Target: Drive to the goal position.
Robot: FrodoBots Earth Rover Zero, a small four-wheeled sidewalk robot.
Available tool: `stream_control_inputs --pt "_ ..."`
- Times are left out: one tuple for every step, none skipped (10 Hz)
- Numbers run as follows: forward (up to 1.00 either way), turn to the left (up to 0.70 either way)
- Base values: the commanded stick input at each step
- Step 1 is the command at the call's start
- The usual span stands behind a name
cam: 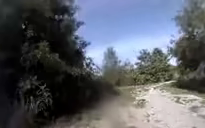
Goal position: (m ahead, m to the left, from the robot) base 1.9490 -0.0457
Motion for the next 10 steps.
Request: stream_control_inputs --pt "0.5 -0.5" --pt "0.36 -0.36" --pt "0.03 -0.03" --pt "0.0 0.0" --pt "0.0 0.0" --pt "0.0 -0.1" --pt "0.0 -0.35" --pt "0.0 -0.5" --pt "0.0 -0.5" --pt "0.0 -0.31"
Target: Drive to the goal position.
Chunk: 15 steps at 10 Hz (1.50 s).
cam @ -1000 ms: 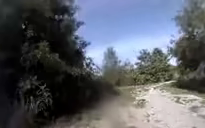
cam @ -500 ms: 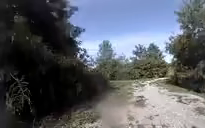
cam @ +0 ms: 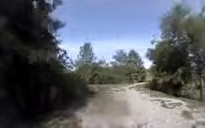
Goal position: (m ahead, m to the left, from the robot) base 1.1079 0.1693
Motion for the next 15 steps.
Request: stream_control_inputs --pt "0.0 -0.11" --pt "0.0 0.0" --pt "0.0 0.0" --pt "0.0 0.0" --pt "0.0 0.0" --pt "0.0 0.0" --pt "0.0 0.0" --pt "0.0 0.0" --pt "0.0 0.0" --pt "0.0 0.0" --pt "0.5 0.0" --pt "0.5 0.0" --pt "0.5 0.0" --pt "0.5 0.0" --pt "0.5 -0.08"
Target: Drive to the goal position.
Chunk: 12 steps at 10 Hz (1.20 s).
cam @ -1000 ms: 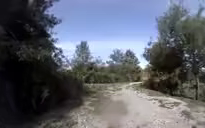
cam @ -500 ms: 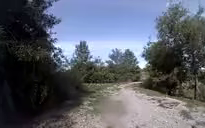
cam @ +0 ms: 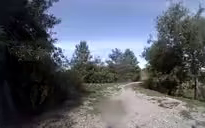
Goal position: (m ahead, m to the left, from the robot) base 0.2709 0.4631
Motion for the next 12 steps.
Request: stream_control_inputs --pt "0.5 -0.5" --pt "0.5 -0.5" --pt "0.5 -0.4" --pt "0.5 -0.29" --pt "0.5 -0.18" --pt "0.5 -0.08" --pt "0.5 -0.06" --pt "0.5 -0.5" --pt "0.5 -0.5" --pt "0.5 -0.5" --pt "0.5 -0.5" --pt "0.5 -0.5"
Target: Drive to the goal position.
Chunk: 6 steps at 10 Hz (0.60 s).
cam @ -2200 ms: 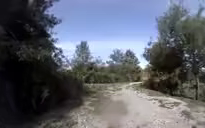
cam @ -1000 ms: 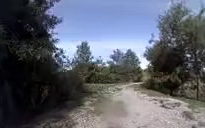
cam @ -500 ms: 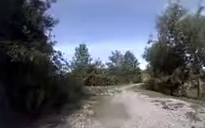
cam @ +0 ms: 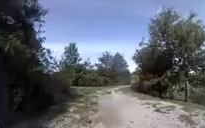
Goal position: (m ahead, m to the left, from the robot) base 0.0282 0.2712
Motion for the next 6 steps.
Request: stream_control_inputs --pt "0.5 -0.44" --pt "0.5 -0.31" --pt "0.5 -0.19" --pt "0.5 -0.06" --pt "0.5 0.0" --pt "0.5 0.0"
